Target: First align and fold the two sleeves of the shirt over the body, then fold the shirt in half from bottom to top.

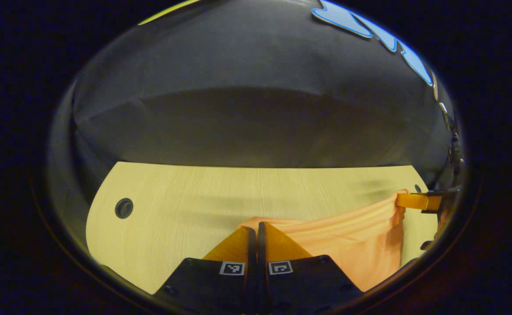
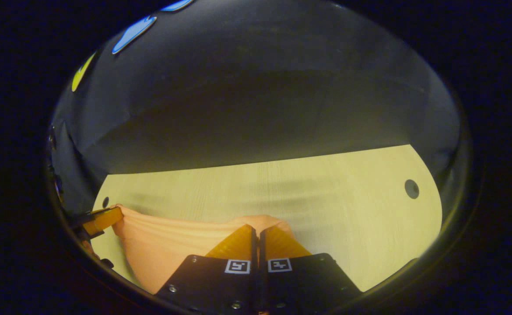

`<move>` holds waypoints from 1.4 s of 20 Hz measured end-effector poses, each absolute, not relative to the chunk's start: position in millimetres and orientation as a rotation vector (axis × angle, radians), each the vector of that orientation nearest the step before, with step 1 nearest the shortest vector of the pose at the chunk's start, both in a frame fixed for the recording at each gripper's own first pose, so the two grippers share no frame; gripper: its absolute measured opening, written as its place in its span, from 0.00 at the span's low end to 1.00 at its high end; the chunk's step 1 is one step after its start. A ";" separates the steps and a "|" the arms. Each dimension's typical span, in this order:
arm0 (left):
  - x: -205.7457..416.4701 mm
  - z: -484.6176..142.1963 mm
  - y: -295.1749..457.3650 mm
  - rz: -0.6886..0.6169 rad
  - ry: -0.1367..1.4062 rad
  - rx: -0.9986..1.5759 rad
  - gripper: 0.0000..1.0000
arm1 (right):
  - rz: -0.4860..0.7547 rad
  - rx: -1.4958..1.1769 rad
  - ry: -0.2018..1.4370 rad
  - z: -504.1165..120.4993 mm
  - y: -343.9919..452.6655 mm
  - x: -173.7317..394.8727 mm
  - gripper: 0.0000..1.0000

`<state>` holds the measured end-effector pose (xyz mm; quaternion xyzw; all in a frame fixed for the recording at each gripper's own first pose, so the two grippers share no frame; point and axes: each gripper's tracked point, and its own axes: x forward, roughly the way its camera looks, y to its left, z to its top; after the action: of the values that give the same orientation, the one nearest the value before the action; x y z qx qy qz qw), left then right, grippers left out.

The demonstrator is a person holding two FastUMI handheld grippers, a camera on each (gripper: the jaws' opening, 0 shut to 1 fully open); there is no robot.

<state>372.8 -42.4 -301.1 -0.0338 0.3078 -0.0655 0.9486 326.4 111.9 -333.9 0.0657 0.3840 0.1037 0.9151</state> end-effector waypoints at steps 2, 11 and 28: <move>381.4 -313.3 -47.8 -0.133 0.629 -0.074 0.06 | 0.219 0.118 0.797 -351.5 115.0 333.6 0.00; 381.1 -343.4 -41.4 -0.088 0.657 -0.115 0.06 | 0.254 0.037 0.791 -372.9 118.3 333.4 0.01; 305.8 -245.0 -42.7 -0.100 0.599 -0.110 0.76 | 0.216 0.056 0.720 -277.5 95.3 289.3 0.56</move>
<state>305.8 -42.7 -245.0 -0.0542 0.2949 -0.0490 0.9527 289.3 95.3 -277.5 0.0273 0.3514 0.1053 0.9299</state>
